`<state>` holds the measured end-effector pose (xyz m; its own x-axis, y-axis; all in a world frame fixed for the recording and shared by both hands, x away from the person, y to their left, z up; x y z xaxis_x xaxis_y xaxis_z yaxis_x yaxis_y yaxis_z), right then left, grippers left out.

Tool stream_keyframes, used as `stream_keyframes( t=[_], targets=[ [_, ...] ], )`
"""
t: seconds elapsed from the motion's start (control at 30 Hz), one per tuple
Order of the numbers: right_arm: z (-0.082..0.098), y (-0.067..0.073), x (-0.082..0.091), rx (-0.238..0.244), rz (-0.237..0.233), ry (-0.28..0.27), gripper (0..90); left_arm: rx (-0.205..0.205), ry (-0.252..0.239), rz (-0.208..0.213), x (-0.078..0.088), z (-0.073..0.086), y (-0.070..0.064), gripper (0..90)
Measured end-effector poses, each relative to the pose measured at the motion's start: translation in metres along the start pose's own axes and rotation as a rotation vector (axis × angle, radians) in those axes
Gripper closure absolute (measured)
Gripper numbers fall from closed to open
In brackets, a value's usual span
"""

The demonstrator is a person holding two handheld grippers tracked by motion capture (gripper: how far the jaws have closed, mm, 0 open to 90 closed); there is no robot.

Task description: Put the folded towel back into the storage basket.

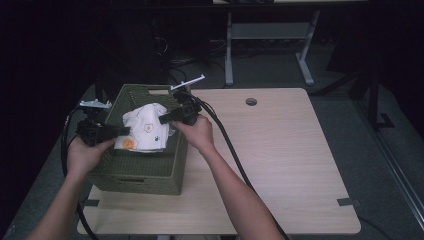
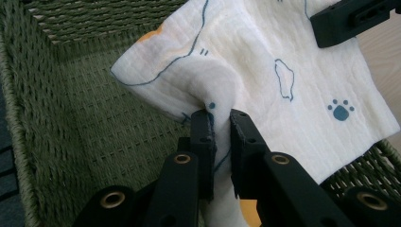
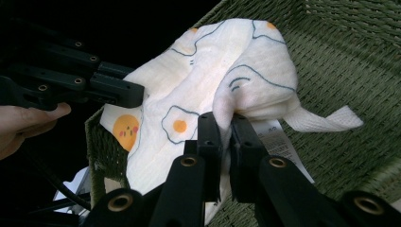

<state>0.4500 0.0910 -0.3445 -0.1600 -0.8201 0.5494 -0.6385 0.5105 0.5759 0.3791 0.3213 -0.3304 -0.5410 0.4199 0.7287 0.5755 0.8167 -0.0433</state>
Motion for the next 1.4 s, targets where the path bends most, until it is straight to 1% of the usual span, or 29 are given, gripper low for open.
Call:
stream_keyframes(
  t=[0.17, 0.33, 0.47, 0.57, 0.77, 0.83, 0.87, 0.9, 0.93, 0.97, 1.03, 1.1, 1.17, 1.4],
  targets=[
    [0.001, -0.003, -0.004, -0.011, 0.002, 0.001, 84.3, 0.002, 0.008, 0.003, -0.002, 0.002, 0.002, 81.8],
    [0.003, -0.003, -0.009, -0.014, -0.003, -0.003, 84.3, 0.003, 0.013, -0.005, -0.001, 0.004, 0.005, 81.8],
    [0.004, -0.002, -0.013, -0.014, -0.004, -0.001, 84.2, 0.016, 0.015, -0.008, -0.001, 0.008, 0.008, 81.8],
    [0.005, -0.002, -0.016, -0.015, -0.006, 0.002, 84.1, 0.008, 0.029, -0.012, -0.003, 0.01, 0.008, 81.8],
    [0.007, -0.004, -0.019, -0.023, -0.007, 0.005, 84.1, 0.008, 0.039, -0.017, -0.006, 0.011, 0.009, 81.6],
    [0.008, -0.005, -0.02, -0.021, -0.008, 0.007, 83.3, 0.009, 0.048, -0.025, -0.008, 0.012, 0.009, 80.8],
    [0.009, -0.005, -0.021, -0.024, -0.004, 0.013, 81.2, 0.005, 0.06, -0.049, -0.01, 0.012, 0.01, 78.6],
    [0.01, -0.006, -0.023, -0.024, 0.012, 0.022, 72.4, 0.008, 0.066, -0.069, -0.011, 0.013, 0.011, 71.2],
    [0.01, -0.007, -0.024, -0.028, 0.03, 0.026, 66.4, 0.011, 0.07, -0.064, -0.012, 0.013, 0.011, 67.3],
    [0.011, -0.008, -0.024, -0.027, 0.038, 0.026, 66.2, 0.015, 0.07, -0.057, -0.013, 0.014, 0.011, 67.5],
    [0.012, -0.009, -0.023, -0.024, 0.045, 0.024, 65.2, 0.016, 0.069, -0.062, -0.013, 0.014, 0.011, 66.4],
    [0.013, -0.011, -0.02, -0.031, 0.045, 0.018, 64.9, 0.016, 0.069, -0.061, -0.013, 0.014, 0.01, 66.3],
    [0.014, -0.012, -0.016, -0.031, 0.051, 0.017, 64.7, 0.02, 0.06, -0.061, -0.012, 0.013, 0.008, 65.9],
    [0.016, -0.011, 0.004, -0.035, 0.049, -0.021, 63.5, -0.011, 0.039, -0.052, -0.01, 0.006, -0.006, 64.5]
  ],
)
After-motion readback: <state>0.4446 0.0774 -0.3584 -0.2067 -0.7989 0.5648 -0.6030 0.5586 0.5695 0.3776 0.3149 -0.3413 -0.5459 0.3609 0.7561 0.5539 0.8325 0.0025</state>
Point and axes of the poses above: each handheld gripper's, and its own axes: x roughly backward along the jaws, z roughly out of its underside, y roughly to its left, the point moved 3 cm from there along -x, roughly forward along the jaws, and after that the axes turned 6 degrees about -x, right-handed, at the moved point
